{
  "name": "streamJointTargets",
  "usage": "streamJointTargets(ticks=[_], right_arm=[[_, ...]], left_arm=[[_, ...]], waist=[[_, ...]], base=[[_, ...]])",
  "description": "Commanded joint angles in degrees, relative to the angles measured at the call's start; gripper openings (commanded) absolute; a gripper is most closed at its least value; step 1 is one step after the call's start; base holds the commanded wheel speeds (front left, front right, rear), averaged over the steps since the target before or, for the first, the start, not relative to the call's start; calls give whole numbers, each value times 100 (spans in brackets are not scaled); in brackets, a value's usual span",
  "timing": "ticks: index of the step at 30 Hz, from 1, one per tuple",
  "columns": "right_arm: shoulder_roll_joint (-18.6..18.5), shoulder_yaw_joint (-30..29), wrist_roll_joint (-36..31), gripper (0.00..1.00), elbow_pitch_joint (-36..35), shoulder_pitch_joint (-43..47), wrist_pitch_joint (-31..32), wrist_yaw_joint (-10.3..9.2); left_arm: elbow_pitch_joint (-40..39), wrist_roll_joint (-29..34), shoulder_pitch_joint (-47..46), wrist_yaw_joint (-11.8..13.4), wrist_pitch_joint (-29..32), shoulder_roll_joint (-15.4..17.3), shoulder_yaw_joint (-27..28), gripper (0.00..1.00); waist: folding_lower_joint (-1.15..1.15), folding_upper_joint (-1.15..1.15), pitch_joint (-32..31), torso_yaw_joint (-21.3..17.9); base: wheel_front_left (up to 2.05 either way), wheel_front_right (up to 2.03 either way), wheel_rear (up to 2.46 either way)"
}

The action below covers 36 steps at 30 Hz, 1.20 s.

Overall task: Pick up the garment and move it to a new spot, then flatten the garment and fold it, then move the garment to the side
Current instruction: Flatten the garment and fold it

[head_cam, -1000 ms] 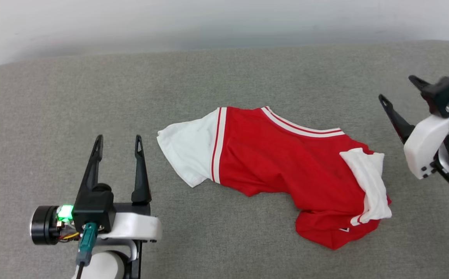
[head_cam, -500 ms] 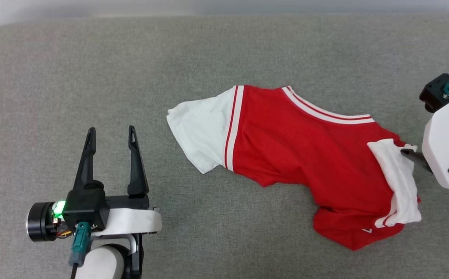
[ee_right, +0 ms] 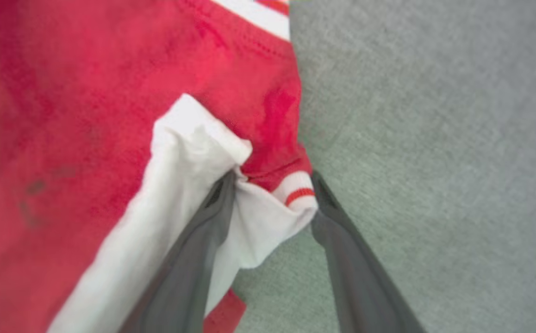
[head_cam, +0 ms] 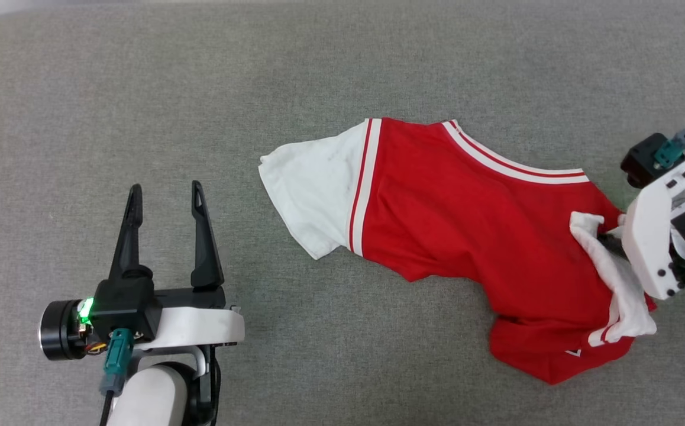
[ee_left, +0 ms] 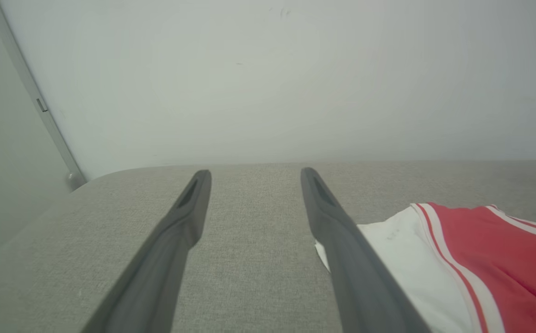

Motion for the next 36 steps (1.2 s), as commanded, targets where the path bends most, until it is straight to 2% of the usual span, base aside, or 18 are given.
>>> streamJointTargets(ticks=[1,4,11,16,21,26,27,28,32,36], right_arm=[[111,90,62,0,-25,-165,-240,12],[-39,25,122,0,-120,-528,-637,5],[124,-147,288,0,-261,-1364,-1420,6],[509,177,93,0,529,-1605,-1521,6],[857,422,186,0,1701,-1355,-1449,6],[1051,631,302,0,2362,-1166,-1651,4],[1048,654,324,17,2397,-1178,-1743,4],[1021,677,290,100,2405,-1227,-1896,4],[806,818,189,100,2125,-1454,-2475,6],[432,920,196,100,1638,-1647,-2877,6]], left_arm=[[24,61,76,-63,-14,-55,99,100],[30,120,164,-151,-14,-147,212,100],[-27,228,222,-346,-14,-302,395,100],[-40,308,47,-496,-14,-426,468,100],[22,354,-96,-594,-15,-521,455,100],[94,383,-120,-632,-15,-571,499,100],[110,392,-98,-636,-15,-580,517,100],[133,400,-73,-645,-15,-585,541,100],[171,420,42,-667,-15,-598,653,100],[198,462,166,-703,-15,-613,706,100]], waist=[[0,0,-115,-33],[0,0,-221,-44],[0,0,-169,24],[0,0,131,156],[0,0,360,245],[0,0,366,219],[0,0,333,189],[0,0,286,162],[0,0,42,32],[0,0,-175,-89]], base=[[0,0,0],[0,0,0],[0,0,0],[0,0,0],[0,0,0],[0,0,0],[0,0,0],[0,0,0],[0,0,0],[0,0,0]])
